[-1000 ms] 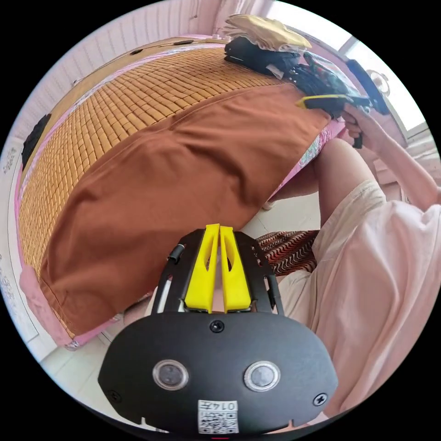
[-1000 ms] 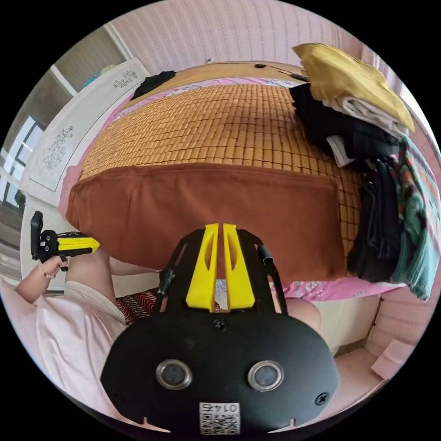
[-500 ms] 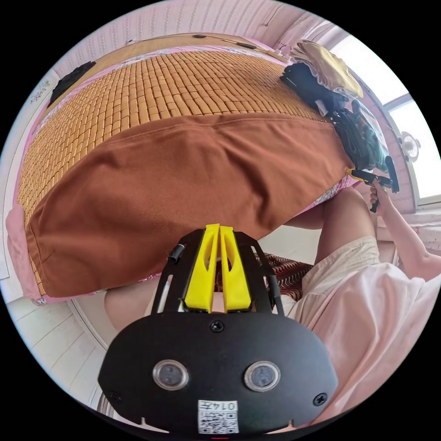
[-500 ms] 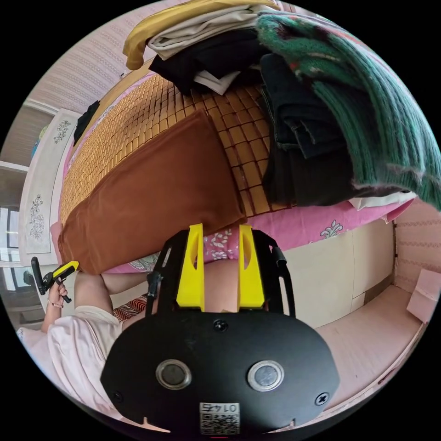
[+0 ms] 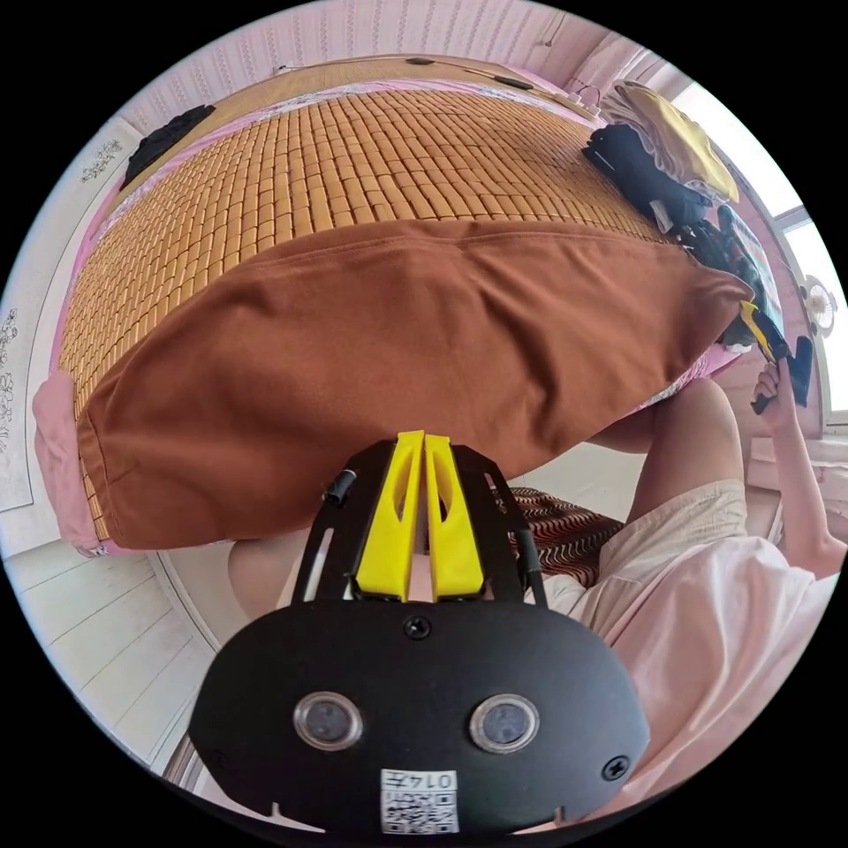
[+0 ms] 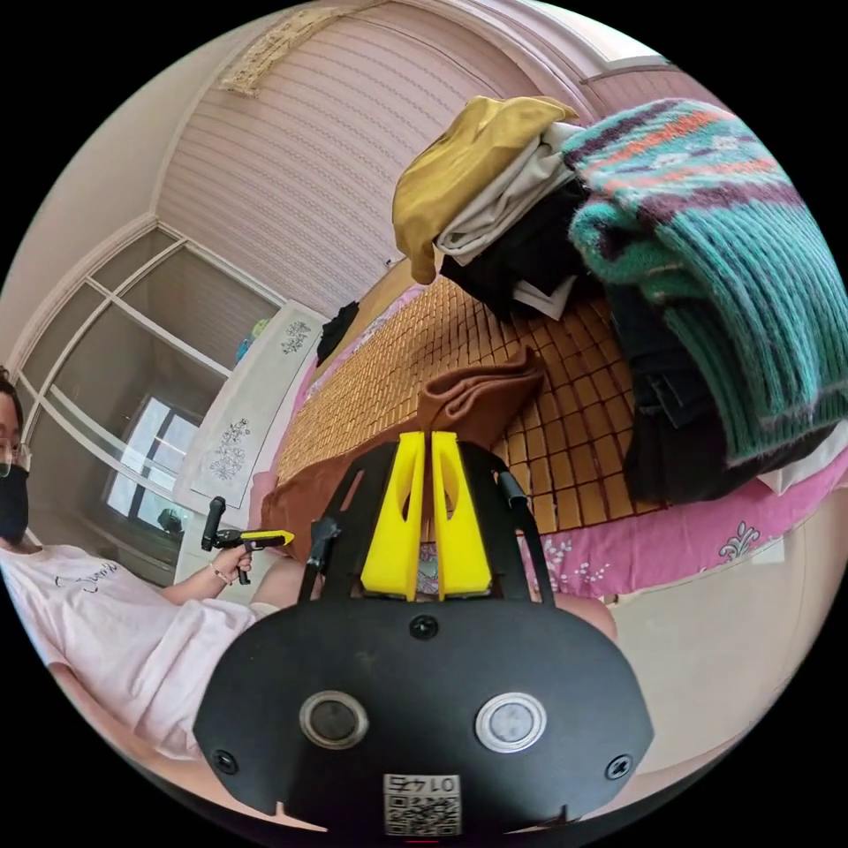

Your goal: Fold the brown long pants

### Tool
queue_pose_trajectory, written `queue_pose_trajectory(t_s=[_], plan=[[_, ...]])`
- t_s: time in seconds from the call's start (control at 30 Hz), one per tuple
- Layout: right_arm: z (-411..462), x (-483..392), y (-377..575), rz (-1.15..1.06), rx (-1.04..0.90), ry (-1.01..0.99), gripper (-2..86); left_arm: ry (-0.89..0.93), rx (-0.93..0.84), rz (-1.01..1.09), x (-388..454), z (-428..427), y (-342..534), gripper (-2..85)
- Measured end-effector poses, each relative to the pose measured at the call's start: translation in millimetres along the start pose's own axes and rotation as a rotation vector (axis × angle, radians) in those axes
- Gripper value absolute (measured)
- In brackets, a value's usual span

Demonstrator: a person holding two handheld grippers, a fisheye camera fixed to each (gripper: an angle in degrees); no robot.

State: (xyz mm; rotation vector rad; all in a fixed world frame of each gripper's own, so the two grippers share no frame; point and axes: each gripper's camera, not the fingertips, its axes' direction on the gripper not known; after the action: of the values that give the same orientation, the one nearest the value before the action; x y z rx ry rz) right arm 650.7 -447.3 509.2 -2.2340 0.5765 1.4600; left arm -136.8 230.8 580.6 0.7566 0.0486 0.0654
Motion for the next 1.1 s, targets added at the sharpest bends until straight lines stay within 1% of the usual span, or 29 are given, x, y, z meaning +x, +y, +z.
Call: queue_pose_trajectory(t_s=[0.03, 0.1, 0.2, 0.27, 0.33, 0.43, 0.47, 0.53, 0.6, 0.67, 0.73, 0.8, 0.87, 0.97, 1.1], plan=[[-1.9, 4.8, -0.8, 0.017, -0.006, 0.008, 2.8, -0.01, 0.008, -0.002, -2.4, -3.6, 1.4, -1.0], [-6.6, 37.8, 1.7, 0.158, -0.036, 0.0, 5.7, -0.03, 0.006, -0.005, -6.8, -5.6, 3.7, -1.0], [-11.0, 82.6, 15.3, 0.3, -0.066, -0.096, 14.8, -0.073, -0.012, -0.009, -12.3, -3.7, 7.2, -1.0], [-16.8, 99.0, 21.5, 0.339, -0.077, -0.123, 17.0, -0.068, -0.011, -0.011, -14.4, -3.2, 8.8, -1.0], [-26.1, 110.6, 24.8, 0.383, -0.062, -0.128, 16.9, -0.064, -0.02, -0.016, -17.2, -2.9, 9.3, -1.0], [-49.3, 115.7, 22.9, 0.422, -0.008, -0.013, 13.9, -0.067, -0.026, -0.005, -19.4, -6.1, 10.7, -1.0], [-54.3, 117.1, 20.2, 0.436, -0.016, 0.047, 12.3, -0.068, -0.024, -0.002, -19.9, -7.0, 11.5, -1.0], [-54.0, 118.7, 14.1, 0.437, -0.051, 0.075, 9.7, -0.061, -0.016, 0.001, -23.8, -9.4, 15.8, -1.0], [-46.7, 115.1, 2.8, 0.425, -0.128, 0.09, 6.4, -0.049, -0.013, -0.014, -29.4, -9.4, 19.2, -1.0], [-44.5, 102.2, -5.9, 0.374, -0.157, 0.099, 3.8, -0.033, -0.012, -0.03, -35.4, -8.6, 22.2, -1.0], [-54.6, 85.3, -13.6, 0.332, -0.101, 0.036, 2.7, -0.02, -0.013, -0.043, -41.6, -6.3, 24.8, -1.0], [-75.4, 60.9, -26.0, 0.284, 0.017, -0.133, 1.9, -0.023, -0.016, -0.045, -43.7, -5.2, 25.5, -1.0], [-90.3, 34.9, -40.7, 0.212, 0.07, -0.207, 1.6, -0.041, -0.021, -0.039, -43.1, -6.3, 25.1, -1.0], [-117.2, -16.9, -67.7, 0.055, 0.135, -0.252, 1.4, -0.072, -0.002, 0.019, -31.9, -13.0, 23.8, -1.0], [-167.0, -65.3, -86.5, -0.051, 0.288, -0.329, 1.4, 0.001, 0.033, 0.132, 1.4, -13.9, 14.6, -1.0]])
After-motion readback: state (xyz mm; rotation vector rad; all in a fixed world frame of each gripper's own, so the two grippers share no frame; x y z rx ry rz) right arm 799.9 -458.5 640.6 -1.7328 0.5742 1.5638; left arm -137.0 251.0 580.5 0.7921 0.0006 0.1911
